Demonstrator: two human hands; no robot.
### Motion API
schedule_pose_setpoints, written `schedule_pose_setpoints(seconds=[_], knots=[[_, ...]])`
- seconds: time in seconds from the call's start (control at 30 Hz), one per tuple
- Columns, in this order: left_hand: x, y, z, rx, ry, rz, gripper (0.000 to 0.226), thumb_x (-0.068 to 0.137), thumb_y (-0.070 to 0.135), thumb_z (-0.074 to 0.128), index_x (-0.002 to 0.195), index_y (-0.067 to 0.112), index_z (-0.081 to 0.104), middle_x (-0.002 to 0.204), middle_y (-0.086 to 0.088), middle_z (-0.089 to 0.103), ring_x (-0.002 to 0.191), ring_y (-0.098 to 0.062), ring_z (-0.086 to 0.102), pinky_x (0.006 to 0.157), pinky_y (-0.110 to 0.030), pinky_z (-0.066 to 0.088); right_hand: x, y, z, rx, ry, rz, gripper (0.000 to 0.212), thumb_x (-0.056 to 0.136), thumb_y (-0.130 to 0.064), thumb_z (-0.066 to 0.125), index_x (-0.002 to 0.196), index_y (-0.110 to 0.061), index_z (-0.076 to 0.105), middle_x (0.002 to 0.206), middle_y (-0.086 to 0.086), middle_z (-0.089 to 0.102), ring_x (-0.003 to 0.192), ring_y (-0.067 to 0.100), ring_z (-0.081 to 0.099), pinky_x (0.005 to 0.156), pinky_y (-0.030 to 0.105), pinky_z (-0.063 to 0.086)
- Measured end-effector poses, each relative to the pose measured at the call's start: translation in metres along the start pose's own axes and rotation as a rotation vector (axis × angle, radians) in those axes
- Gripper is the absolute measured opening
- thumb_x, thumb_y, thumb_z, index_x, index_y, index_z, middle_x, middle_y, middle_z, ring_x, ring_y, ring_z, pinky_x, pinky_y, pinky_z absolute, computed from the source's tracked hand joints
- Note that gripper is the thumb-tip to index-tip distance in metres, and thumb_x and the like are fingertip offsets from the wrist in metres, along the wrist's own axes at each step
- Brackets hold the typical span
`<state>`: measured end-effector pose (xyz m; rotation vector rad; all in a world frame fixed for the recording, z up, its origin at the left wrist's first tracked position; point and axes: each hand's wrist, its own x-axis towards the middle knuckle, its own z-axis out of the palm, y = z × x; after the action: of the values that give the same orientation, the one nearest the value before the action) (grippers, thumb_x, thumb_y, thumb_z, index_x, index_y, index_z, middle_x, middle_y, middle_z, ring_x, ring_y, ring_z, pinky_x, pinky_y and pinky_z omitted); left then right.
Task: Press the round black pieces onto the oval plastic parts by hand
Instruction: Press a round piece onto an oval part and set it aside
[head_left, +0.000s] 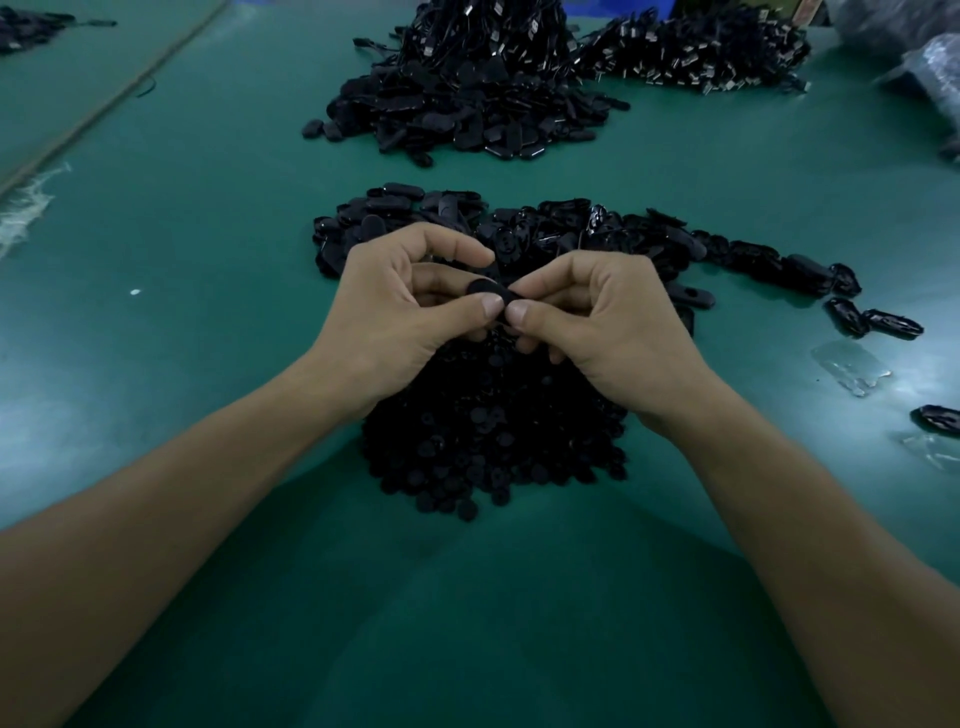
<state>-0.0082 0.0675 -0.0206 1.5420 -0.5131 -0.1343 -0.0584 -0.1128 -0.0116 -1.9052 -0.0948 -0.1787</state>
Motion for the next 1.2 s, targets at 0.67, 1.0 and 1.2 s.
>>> schedule_pose_setpoints(seconds=[0.67, 1.0, 1.2], knots=[[0.001, -0.004, -0.004, 0.158, -0.006, 0.093, 0.028, 0.079, -0.001, 0.081, 0.095, 0.019, 0.069, 0.069, 0.001, 0.074, 0.057, -0.012, 0.070, 0.061, -0.022, 0.058, 0.001, 0.001, 0.003, -0.172, 0.021, -0.066, 0.014, 0.086, -0.014, 0.076, 0.083, -0.025, 0.068, 0.071, -0.007, 0.071, 0.063, 0.005, 0.065, 0.059, 0.021, 0.051], [0.033, -0.014, -0.059, 0.194, 0.436, 0.051, 0.013, 0.085, 0.008, 0.077, 0.087, 0.019, 0.071, 0.078, -0.002, 0.075, 0.075, -0.020, 0.076, 0.074, -0.029, 0.061, 0.012, 0.020, -0.057, -0.732, 0.351, 0.105, 0.035, 0.095, -0.010, 0.055, 0.126, -0.015, 0.068, 0.115, 0.003, 0.071, 0.112, 0.022, 0.063, 0.103, 0.025, 0.041], [0.046, -0.038, -0.081, 0.337, 0.591, -0.036, 0.020, 0.089, 0.005, 0.070, 0.100, 0.021, 0.073, 0.091, 0.003, 0.073, 0.081, -0.008, 0.074, 0.087, -0.029, 0.060, 0.007, 0.038, -0.082, -0.920, 0.263, 0.437, 0.036, 0.096, -0.014, 0.052, 0.129, -0.021, 0.066, 0.131, 0.017, 0.062, 0.127, 0.041, 0.050, 0.108, 0.049, 0.042]])
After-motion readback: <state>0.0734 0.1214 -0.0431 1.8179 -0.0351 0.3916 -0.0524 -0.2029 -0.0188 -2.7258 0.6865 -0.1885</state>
